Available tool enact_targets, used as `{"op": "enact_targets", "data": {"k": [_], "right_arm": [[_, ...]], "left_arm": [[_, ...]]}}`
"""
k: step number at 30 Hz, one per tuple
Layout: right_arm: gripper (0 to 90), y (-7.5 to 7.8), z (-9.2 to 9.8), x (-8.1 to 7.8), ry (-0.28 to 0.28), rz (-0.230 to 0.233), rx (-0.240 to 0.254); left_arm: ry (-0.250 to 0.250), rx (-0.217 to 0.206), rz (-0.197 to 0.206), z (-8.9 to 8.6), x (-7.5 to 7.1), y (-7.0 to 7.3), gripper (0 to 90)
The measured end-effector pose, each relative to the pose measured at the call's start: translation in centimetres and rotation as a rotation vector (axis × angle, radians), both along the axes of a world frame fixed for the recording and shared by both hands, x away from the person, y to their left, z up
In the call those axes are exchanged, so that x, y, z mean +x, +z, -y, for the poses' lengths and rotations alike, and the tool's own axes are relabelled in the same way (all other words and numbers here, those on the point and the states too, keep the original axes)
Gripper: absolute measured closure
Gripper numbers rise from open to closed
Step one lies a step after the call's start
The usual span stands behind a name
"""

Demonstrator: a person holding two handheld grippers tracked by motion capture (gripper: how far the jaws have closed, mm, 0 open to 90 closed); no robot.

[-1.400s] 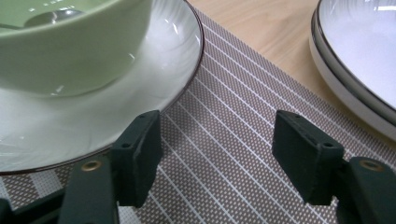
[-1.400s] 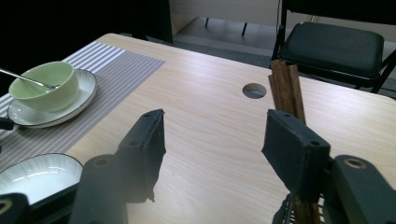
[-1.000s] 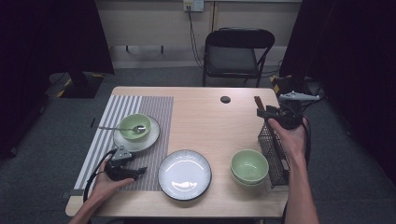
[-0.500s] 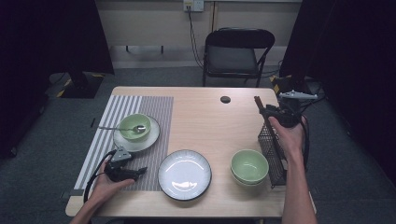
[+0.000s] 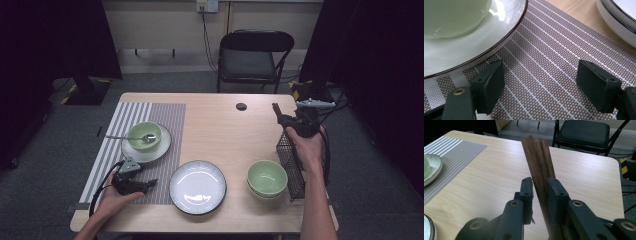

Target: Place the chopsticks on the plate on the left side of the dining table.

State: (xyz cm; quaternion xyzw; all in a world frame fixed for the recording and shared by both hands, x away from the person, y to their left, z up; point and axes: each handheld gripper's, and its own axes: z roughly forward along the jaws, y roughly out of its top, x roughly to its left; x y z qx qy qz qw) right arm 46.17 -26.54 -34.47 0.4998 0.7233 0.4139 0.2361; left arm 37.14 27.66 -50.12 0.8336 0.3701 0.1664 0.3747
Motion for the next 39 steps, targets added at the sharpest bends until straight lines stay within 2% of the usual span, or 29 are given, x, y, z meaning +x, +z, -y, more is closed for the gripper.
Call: {"op": "enact_targets", "data": {"k": [5, 14, 30, 34, 39], "right_arm": [[77.7, 0.0, 0.6, -0.5, 0.000, 0.018, 0.025], [78.3, 0.6, 1.0, -1.1, 0.000, 0.041, 0.033], [79.2, 1.8, 0.7, -1.4, 0.017, 0.103, 0.043], [83.2, 2.5, 0.8, -1.7, 0.021, 0.129, 0.055], [83.5, 3.4, 0.8, -2.0, 0.024, 0.152, 0.055]], "left_arm": [[0.000, 0.001, 0.000, 0.0, 0.0, 0.0, 22.2], [0.000, 0.001, 0.000, 0.0, 0.0, 0.0, 22.2], [0.000, 0.001, 0.000, 0.0, 0.0, 0.0, 22.2], [0.000, 0.001, 0.000, 0.0, 0.0, 0.0, 22.2], [0.001, 0.000, 0.001, 0.0, 0.0, 0.0, 22.2]]}}
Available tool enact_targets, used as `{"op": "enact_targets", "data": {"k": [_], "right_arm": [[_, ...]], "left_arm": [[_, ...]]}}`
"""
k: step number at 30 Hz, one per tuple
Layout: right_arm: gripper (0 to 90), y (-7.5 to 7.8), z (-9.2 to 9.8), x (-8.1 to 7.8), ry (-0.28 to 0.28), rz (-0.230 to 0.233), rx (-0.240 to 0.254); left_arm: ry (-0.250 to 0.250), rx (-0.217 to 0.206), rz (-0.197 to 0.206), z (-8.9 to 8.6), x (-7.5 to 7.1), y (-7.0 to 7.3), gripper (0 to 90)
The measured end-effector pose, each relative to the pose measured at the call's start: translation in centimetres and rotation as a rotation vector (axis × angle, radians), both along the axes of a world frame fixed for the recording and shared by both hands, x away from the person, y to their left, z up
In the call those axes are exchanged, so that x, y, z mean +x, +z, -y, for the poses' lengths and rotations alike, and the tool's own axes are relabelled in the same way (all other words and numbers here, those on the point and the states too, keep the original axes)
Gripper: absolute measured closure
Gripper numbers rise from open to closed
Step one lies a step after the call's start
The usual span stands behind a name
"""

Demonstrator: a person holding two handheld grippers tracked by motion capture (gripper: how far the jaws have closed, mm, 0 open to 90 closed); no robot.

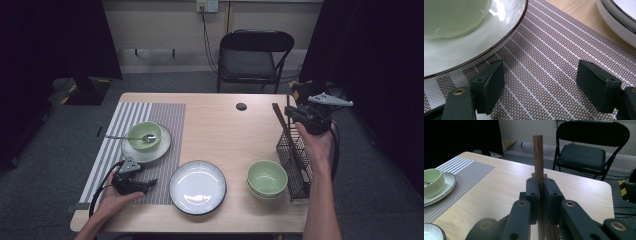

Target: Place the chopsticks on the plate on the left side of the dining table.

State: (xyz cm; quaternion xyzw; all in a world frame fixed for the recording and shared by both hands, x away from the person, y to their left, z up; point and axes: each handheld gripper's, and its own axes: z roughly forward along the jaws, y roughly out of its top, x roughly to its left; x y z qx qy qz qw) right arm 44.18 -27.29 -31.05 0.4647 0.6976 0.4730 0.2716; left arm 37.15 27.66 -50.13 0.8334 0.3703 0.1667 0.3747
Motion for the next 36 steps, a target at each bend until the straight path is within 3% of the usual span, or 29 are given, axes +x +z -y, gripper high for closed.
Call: {"op": "enact_targets", "data": {"k": [12, 25, 36], "right_arm": [[83.8, 1.8, -0.6, -0.2, 0.021, 0.052, 0.004], [83.8, 4.6, -2.7, 0.0, 0.056, 0.109, -0.019], [83.0, 5.4, -4.1, -0.2, 0.045, 0.136, -0.038]], "left_arm": [[0.000, 0.001, -0.001, 0.0, 0.0, 0.0, 22.2], [-0.003, 0.009, 0.010, 0.0, 0.0, 0.0, 22.4], [-0.001, 0.023, -0.019, 0.2, -0.1, 0.3, 22.7]]}}
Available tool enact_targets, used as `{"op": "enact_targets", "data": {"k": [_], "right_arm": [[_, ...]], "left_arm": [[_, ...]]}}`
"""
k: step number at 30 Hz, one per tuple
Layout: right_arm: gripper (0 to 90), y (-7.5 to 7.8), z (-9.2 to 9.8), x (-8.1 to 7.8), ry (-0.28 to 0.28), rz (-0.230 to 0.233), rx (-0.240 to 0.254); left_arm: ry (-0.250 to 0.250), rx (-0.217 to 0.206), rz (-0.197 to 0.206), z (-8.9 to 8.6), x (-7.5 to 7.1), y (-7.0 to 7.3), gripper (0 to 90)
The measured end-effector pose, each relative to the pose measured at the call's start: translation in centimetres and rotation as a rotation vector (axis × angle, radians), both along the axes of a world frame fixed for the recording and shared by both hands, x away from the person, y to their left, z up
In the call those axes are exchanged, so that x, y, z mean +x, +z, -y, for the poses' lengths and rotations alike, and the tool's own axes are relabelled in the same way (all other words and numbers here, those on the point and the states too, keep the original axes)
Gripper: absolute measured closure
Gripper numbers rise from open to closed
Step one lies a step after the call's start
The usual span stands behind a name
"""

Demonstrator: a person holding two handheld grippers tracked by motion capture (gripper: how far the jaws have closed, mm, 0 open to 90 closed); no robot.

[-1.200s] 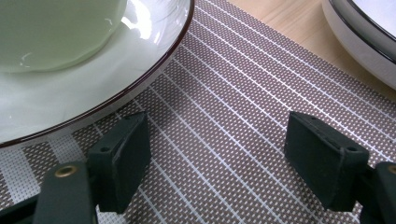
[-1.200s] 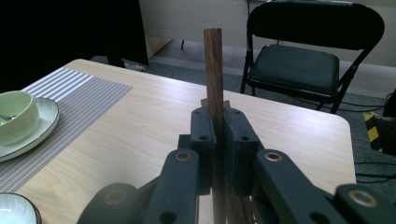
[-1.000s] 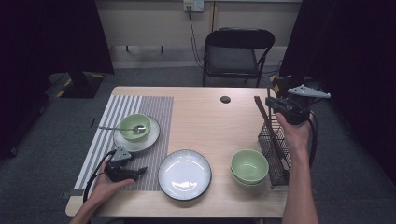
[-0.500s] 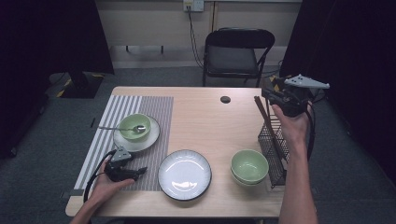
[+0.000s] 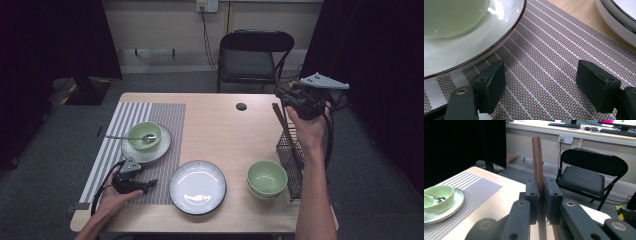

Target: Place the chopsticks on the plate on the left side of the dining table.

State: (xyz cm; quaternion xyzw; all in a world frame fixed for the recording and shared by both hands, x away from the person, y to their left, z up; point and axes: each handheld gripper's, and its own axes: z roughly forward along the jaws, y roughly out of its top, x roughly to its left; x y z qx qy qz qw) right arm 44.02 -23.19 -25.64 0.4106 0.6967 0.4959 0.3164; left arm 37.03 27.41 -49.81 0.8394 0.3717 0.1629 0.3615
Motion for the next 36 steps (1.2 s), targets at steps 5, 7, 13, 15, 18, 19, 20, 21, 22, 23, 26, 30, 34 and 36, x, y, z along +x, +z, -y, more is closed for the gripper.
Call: {"op": "enact_targets", "data": {"k": [5, 7, 13, 15, 18, 19, 20, 21, 22, 23, 26, 30, 34, 36], "right_arm": [[84.0, 0.3, -0.3, -0.3, -0.006, 0.046, 0.037], [84.1, 0.5, -0.4, -0.3, 0.006, 0.051, 0.052], [84.2, 0.1, -1.6, 0.0, 0.061, 0.008, 0.061], [84.3, -0.2, -2.2, 0.0, 0.085, -0.001, 0.075], [84.3, -0.6, -3.2, -0.2, 0.128, 0.001, 0.106], [84.3, -0.8, -3.5, -0.3, 0.142, 0.002, 0.118], [84.3, -0.9, -3.8, -0.3, 0.152, 0.002, 0.118], [84.3, -1.0, -4.1, -0.3, 0.157, 0.001, 0.115], [84.3, -1.0, -4.3, -0.4, 0.161, -0.003, 0.115], [84.3, -1.1, -4.5, -0.3, 0.167, -0.007, 0.116], [84.4, -1.0, -5.2, -0.4, 0.193, -0.018, 0.125], [84.4, -1.0, -6.2, -0.5, 0.222, -0.024, 0.123], [84.4, -1.0, -7.1, -0.4, 0.246, -0.023, 0.125], [84.4, -0.9, -7.5, -0.3, 0.260, -0.030, 0.125]], "left_arm": [[0.006, 0.017, -0.009, 0.2, -0.1, 0.3, 24.4], [0.016, 0.015, -0.002, 0.3, -0.2, 0.5, 24.8], [-0.014, -0.026, 0.008, 0.6, -0.4, 1.3, 26.7], [-0.018, -0.051, 0.020, 0.7, -0.5, 1.7, 28.4], [-0.040, -0.077, 0.007, 1.0, -0.7, 1.9, 27.5], [-0.056, -0.091, 0.002, 1.1, -0.7, 2.0, 26.9], [-0.059, -0.096, -0.004, 1.2, -0.7, 2.1, 26.6], [-0.065, -0.109, -0.003, 1.3, -0.7, 2.3, 26.7], [-0.071, -0.120, -0.004, 1.4, -0.7, 2.4, 26.7], [-0.071, -0.126, -0.005, 1.5, -0.7, 2.6, 27.1], [-0.082, -0.149, -0.007, 1.8, -0.5, 2.9, 30.0], [-0.098, -0.156, 0.003, 2.3, -0.1, 3.5, 33.1], [-0.116, -0.165, 0.028, 2.9, 0.3, 4.6, 33.6], [-0.130, -0.180, 0.027, 3.2, 0.6, 5.1, 32.7]]}}
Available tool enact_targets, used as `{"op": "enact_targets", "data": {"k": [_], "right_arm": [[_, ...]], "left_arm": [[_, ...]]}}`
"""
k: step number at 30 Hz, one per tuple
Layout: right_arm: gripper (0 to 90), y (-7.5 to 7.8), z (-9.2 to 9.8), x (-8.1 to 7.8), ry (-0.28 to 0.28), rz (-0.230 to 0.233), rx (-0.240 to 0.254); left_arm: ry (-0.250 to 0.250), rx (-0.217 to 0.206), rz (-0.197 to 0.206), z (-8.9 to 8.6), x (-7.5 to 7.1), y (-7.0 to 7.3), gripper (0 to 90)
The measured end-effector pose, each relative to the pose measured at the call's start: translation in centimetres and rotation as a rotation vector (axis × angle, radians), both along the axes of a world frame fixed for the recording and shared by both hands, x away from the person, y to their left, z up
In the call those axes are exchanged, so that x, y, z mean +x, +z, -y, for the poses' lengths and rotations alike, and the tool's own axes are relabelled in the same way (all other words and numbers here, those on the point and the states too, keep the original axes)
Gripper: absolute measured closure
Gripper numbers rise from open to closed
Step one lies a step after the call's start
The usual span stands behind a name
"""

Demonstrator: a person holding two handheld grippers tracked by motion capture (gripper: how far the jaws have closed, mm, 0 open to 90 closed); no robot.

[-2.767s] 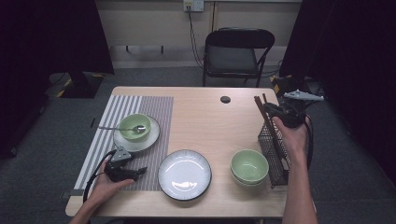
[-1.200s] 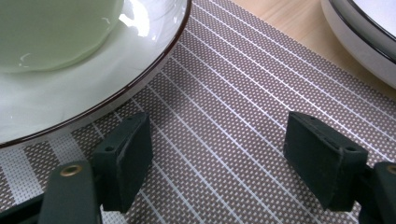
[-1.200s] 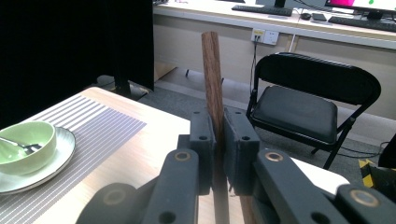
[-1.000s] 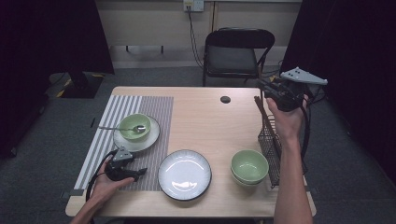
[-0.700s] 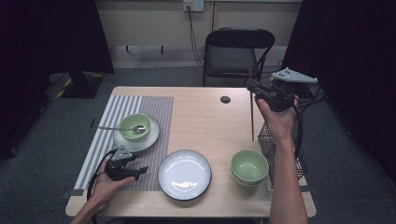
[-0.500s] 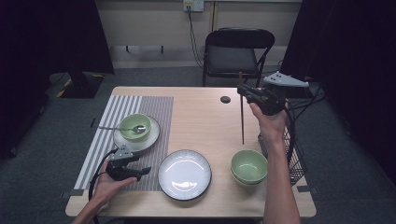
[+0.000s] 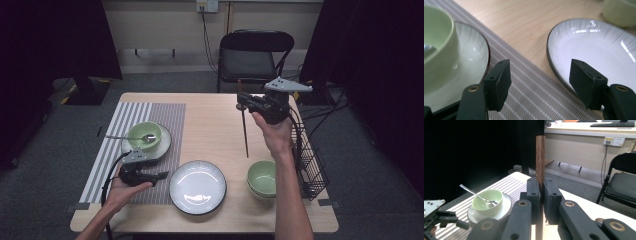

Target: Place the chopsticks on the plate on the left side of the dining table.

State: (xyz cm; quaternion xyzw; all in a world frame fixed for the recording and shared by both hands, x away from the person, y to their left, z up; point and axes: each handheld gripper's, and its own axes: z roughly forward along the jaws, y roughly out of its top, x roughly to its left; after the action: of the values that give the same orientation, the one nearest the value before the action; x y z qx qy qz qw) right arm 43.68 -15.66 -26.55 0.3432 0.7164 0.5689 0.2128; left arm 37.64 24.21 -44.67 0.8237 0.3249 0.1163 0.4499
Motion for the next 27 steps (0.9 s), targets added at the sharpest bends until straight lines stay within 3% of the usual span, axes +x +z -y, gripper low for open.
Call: {"op": "enact_targets", "data": {"k": [4, 6, 15, 17, 19, 21, 22, 27], "right_arm": [[84.4, 0.2, -0.7, 0.0, 0.018, 0.003, 0.002], [84.4, 0.3, -1.0, 0.0, 0.017, -0.001, 0.008], [84.4, 0.0, -2.5, 0.1, 0.059, -0.019, 0.025], [84.4, -0.1, -2.9, 0.1, 0.068, -0.019, 0.025], [84.3, -0.3, -3.4, 0.1, 0.078, -0.021, 0.022], [84.3, -0.5, -3.8, 0.2, 0.087, -0.021, 0.018], [84.3, -0.7, -4.0, 0.2, 0.090, -0.025, 0.023], [84.4, -1.1, -5.3, 0.1, 0.118, -0.026, 0.021]], "left_arm": [[-0.026, -0.007, 0.036, 0.8, 0.6, 1.6, 32.4], [-0.037, -0.047, 0.053, 1.2, 0.8, 2.4, 34.4], [-0.108, -0.106, 0.102, 4.2, 1.9, 5.5, 36.8], [-0.119, -0.123, 0.097, 4.8, 1.9, 5.9, 36.7], [-0.107, -0.112, 0.119, 5.2, 2.1, 6.2, 36.9], [-0.096, -0.138, 0.118, 5.4, 2.3, 6.4, 39.8], [-0.101, -0.177, 0.106, 5.4, 2.4, 6.4, 39.8], [-0.110, -0.195, 0.105, 5.6, 2.4, 6.3, 39.0]]}}
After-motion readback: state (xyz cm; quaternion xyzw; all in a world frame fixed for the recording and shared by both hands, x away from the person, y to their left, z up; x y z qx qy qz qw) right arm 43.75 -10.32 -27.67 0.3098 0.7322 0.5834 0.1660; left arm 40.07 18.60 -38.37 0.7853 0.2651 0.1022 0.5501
